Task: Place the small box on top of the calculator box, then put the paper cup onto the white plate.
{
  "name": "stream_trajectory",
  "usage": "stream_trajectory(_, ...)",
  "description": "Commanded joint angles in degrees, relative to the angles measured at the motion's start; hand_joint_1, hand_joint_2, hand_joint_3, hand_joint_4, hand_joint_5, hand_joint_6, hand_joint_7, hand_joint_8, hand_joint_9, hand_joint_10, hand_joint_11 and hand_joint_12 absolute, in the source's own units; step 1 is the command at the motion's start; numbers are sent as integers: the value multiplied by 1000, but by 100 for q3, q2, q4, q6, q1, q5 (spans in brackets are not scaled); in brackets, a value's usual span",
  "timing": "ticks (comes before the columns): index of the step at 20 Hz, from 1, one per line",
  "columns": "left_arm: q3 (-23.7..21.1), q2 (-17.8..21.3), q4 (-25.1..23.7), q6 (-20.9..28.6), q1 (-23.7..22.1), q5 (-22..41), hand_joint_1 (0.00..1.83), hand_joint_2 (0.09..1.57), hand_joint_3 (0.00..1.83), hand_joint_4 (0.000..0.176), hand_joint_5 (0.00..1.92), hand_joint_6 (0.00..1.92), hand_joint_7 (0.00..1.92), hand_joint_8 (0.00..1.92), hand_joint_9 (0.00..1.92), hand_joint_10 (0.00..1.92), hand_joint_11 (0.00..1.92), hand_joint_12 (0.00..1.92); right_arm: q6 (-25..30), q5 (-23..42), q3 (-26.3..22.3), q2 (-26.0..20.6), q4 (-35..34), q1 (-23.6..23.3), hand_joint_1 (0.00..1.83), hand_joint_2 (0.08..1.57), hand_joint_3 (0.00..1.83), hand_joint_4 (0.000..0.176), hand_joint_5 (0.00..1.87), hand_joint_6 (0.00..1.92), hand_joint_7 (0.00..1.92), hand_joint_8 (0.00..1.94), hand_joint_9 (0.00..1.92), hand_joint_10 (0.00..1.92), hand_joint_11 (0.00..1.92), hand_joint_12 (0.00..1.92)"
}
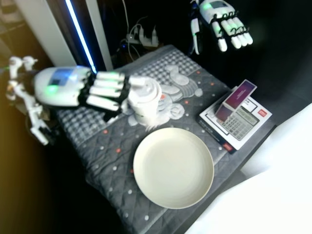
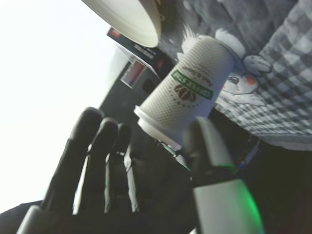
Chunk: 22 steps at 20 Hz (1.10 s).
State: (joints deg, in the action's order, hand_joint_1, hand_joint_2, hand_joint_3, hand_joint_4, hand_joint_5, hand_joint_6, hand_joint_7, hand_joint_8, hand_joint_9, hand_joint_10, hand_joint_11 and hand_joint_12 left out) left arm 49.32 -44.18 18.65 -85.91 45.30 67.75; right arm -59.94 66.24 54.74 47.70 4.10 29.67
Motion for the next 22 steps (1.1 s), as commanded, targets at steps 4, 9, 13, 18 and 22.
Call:
stream_trajectory(4,152,-122,8,-16,-178,438,688,1217,11,176,0,0,0,0,0,0,0,0,-18,523,48,-24,41,-33,1294,1304,0,0,686,259,702,1493,570,1919,886,1921)
stream_trajectory(9,135,-111,10,-16,-154,466,700,1231,12,155,0,0,0,0,0,0,0,0,22,533,45,-12,39,-36,1272,1354,0,0,406,643,667,1558,906,1906,1104,1921)
stream_trajectory(13,72,-34,8,-16,-83,583,692,1228,6,172,0,0,0,0,0,0,0,0,66,432,57,0,66,-36,906,1283,0,7,98,205,48,922,68,1445,121,1921)
stream_trajectory(18,44,21,47,-16,-26,626,715,1235,6,171,0,0,0,0,0,0,0,0,89,315,64,47,141,-36,856,1088,0,158,0,0,0,0,0,2,0,1919)
stream_trajectory(22,42,22,47,-16,-28,636,751,1230,2,141,0,0,0,0,0,0,0,0,109,316,65,47,158,-37,829,1101,0,69,0,0,0,0,2,2,0,57)
